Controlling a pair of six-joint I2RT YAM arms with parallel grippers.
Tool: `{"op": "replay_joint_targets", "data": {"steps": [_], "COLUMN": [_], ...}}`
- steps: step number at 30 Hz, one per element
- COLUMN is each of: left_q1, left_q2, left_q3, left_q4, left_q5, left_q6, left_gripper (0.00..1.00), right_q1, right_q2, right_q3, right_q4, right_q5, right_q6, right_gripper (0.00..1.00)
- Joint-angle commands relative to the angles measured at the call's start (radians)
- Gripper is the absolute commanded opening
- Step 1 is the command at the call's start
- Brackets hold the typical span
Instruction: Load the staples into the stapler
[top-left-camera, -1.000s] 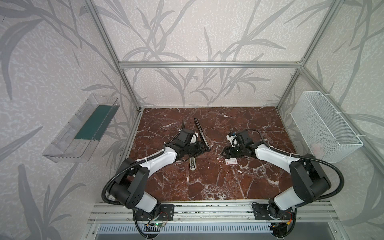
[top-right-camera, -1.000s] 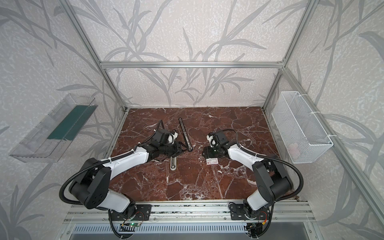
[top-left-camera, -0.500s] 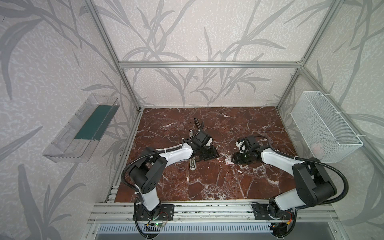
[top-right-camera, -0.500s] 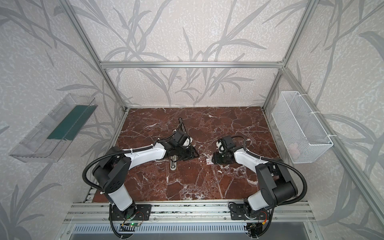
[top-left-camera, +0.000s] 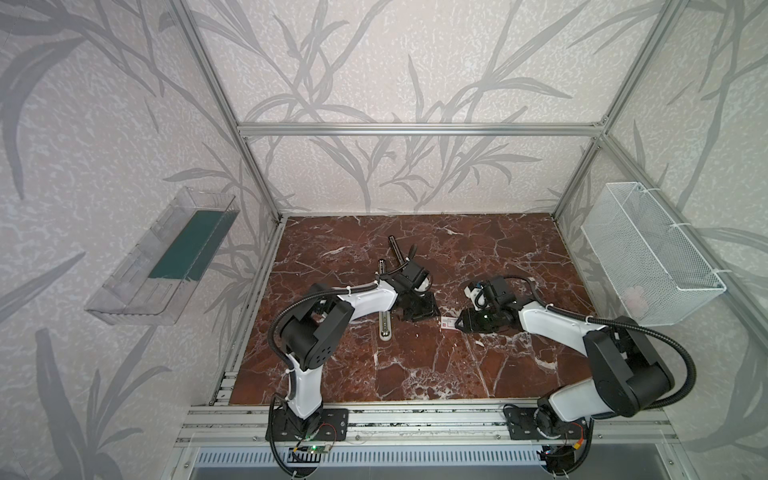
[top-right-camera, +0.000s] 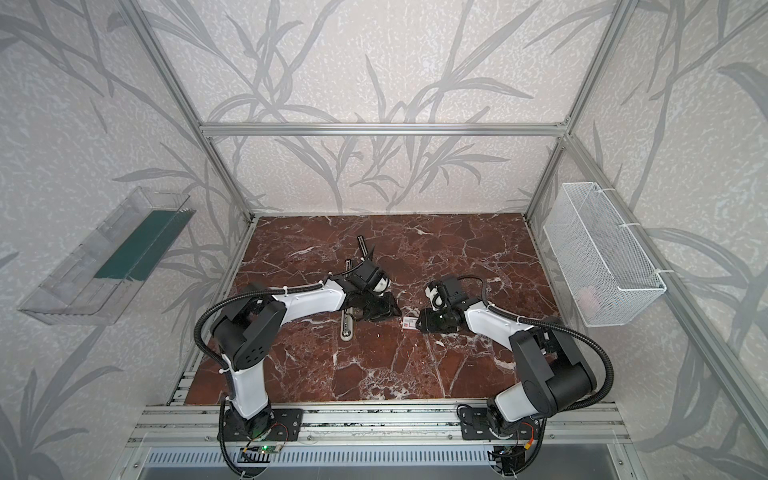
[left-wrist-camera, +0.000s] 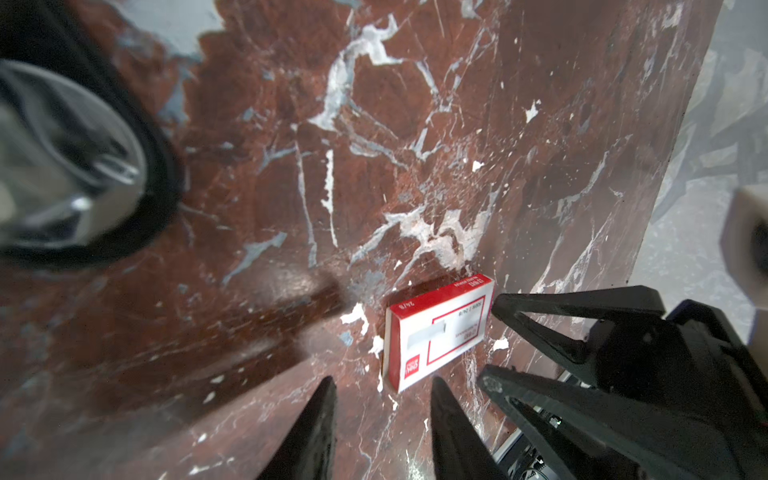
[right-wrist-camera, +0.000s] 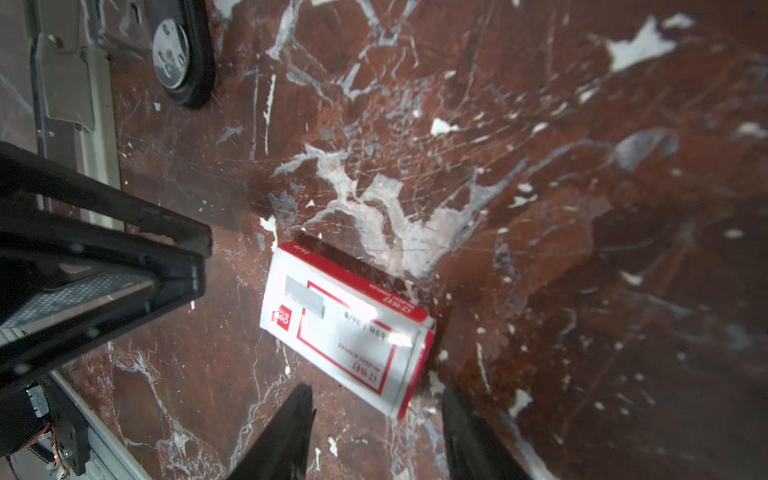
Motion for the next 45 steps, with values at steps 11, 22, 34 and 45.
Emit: {"op": "replay_joint_targets", "data": {"steps": [11,22,34,45], "left_q1": [-0.036,-0.036,-0.035,-0.033], "left_q2": [0.126,0.134,0.12,0.084], "left_q3": [0.119,0.122,0.118,0.098], "left_q4": [-0.071,-0.073,-0.061,-0.045], "left_q5": [0.068,0.078,0.085,0.079], "left_q6": [0.037,0.039,0.034,0.026], "left_gripper": [0.27,0.04,0.0,0.0], "right_q1": [-0.063,-0.066,-0.065,-0.066], "right_q2": [-0.034,0.028,0.043,0.033], "right_q3": [-0.043,-0.024,-0.006,-0.001], "right_q4": [-0.003,0.015,-0.019,-0.054], "right_q5": [0.016,-0.015,0.008,0.046], "right_q6": [0.008,0.008,-0.004,-0.007], "right_gripper": [0.44,0.31,0.17,0.04]}}
